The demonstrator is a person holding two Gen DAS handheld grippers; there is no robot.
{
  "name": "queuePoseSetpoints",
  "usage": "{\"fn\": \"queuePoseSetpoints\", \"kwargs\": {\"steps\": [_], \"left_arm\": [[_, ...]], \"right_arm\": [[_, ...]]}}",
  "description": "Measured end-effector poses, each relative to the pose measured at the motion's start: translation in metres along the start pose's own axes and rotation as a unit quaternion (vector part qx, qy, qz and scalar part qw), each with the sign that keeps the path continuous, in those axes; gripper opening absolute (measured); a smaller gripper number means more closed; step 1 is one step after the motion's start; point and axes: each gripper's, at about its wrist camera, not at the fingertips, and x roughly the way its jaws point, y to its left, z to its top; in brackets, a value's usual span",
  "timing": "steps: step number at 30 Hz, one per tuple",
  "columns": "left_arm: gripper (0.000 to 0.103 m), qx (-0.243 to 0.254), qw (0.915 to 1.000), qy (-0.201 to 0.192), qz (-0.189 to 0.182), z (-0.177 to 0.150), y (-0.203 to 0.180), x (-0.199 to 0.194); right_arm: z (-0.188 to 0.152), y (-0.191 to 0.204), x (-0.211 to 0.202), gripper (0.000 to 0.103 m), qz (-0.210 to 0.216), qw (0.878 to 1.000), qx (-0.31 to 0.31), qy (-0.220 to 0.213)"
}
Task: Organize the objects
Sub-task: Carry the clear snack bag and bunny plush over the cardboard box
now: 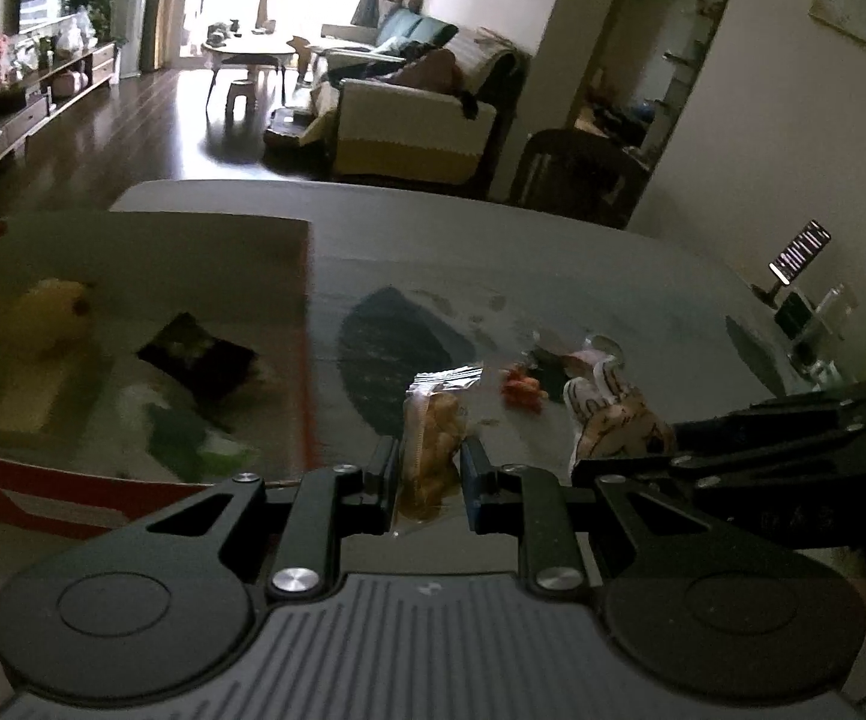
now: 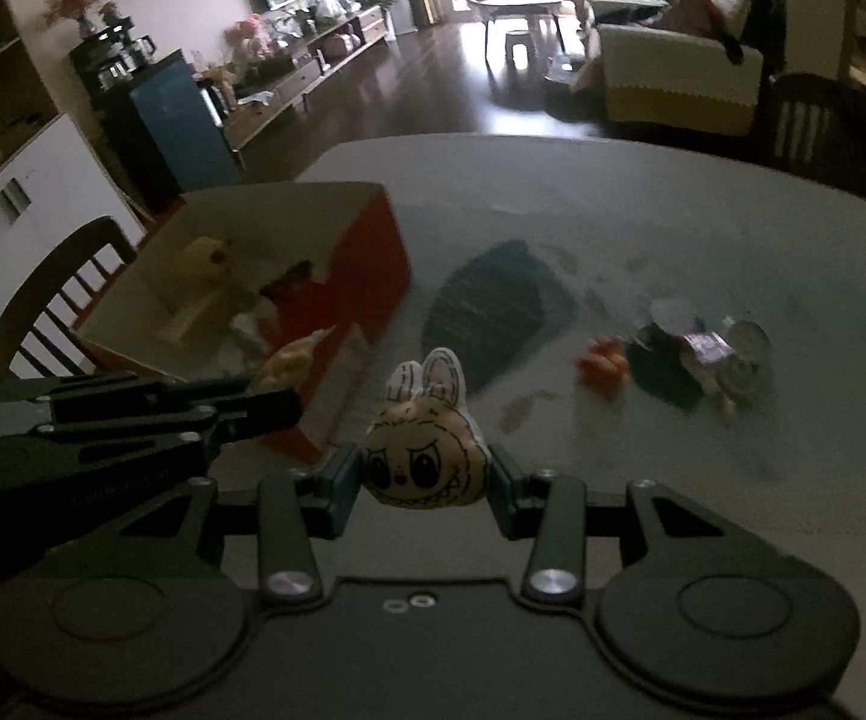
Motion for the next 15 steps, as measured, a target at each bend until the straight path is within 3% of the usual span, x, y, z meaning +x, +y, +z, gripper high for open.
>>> {"fn": "queuePoseSetpoints", "kwargs": {"steps": [15], "left_arm": [[0.021,-0.007,0.9992,-0.018,0.036,0.016,0.098,-0.043]], "right_arm": [[0.042,0.102,0.038,0.043,0.015,0.998,-0.054,-0.014]]}}
